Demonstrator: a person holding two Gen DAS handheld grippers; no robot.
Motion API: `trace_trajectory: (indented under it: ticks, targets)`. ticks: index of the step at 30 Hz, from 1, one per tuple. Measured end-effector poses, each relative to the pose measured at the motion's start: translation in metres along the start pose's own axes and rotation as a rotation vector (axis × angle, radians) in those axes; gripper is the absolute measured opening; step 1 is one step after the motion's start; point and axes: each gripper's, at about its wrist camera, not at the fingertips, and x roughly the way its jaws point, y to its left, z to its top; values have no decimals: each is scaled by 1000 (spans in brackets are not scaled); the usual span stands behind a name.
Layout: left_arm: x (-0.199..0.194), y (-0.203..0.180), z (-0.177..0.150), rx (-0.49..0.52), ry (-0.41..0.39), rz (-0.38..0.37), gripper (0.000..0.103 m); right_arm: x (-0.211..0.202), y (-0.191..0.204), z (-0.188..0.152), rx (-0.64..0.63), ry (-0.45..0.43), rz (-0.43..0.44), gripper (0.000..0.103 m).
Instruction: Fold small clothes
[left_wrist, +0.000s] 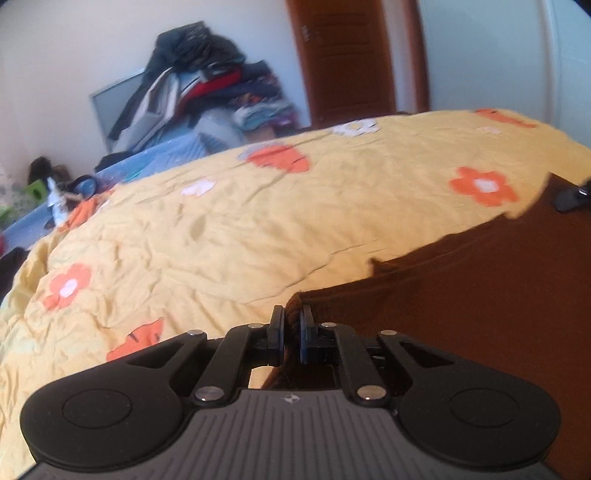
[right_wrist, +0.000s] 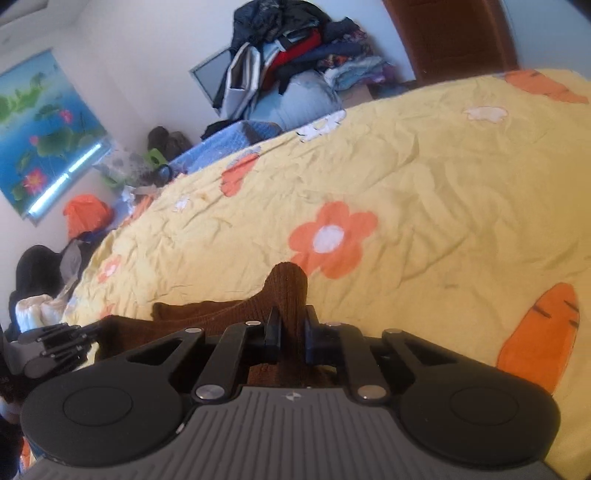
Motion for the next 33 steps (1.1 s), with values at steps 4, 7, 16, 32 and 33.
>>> trace_trajectory:
  ticks: [4, 7, 16, 32, 33]
  targets:
    - [8, 0, -16, -24, 20, 46, 10, 23, -2, -20, -35, 47, -76, 28]
    - [-32, 1, -16, -59, -44, 68, 21, 7, 4, -22, 4, 36, -76, 70]
    - [-35, -38, -8, -190, -63, -105, 86, -8, 65, -37, -148, -48, -46, 74]
    - [-10, -34, -38, -204, 4, -109, 92, -30, 63, -70, -192, -144, -92, 96]
    - [-10, -34, -38, -204, 3, -110, 92, -28, 69, -69, -223, -146, -99, 99]
